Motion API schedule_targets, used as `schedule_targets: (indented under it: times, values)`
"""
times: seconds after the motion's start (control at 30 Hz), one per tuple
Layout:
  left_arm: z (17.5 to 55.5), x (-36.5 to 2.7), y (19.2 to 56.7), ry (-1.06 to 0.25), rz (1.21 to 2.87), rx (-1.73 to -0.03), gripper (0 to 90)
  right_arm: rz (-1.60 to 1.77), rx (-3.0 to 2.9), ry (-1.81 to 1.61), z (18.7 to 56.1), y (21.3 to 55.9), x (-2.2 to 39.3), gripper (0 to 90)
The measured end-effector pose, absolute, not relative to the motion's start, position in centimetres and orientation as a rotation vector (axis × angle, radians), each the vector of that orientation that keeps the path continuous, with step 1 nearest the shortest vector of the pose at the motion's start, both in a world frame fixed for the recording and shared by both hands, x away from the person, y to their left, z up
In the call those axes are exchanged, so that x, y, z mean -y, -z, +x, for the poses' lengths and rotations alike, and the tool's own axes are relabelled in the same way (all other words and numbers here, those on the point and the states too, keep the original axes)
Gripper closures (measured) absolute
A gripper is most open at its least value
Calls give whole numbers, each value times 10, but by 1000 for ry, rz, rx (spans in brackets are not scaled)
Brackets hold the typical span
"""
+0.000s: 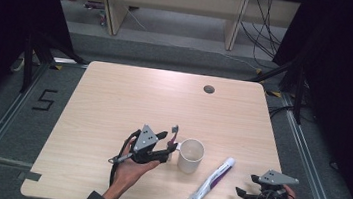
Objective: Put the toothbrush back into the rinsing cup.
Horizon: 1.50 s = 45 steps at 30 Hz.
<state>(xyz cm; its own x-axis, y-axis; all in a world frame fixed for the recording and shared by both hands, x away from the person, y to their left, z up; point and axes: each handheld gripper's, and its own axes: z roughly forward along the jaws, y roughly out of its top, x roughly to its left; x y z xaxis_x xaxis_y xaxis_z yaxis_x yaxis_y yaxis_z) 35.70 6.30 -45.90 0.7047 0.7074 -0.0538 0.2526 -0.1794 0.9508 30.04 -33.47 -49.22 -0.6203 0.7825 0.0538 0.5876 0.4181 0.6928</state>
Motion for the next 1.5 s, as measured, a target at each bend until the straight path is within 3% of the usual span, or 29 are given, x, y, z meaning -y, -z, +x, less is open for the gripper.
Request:
schedule_targets:
  times: [0.3, 1.5]
  values:
    - [352, -71, 451, -491, 1741, -767, 334, 1166, -2391, -1004, 302, 493, 335, 246]
    - [326, -99, 453, -488, 1784, -802, 286, 1172, -2393, -1010, 302, 493, 337, 247]
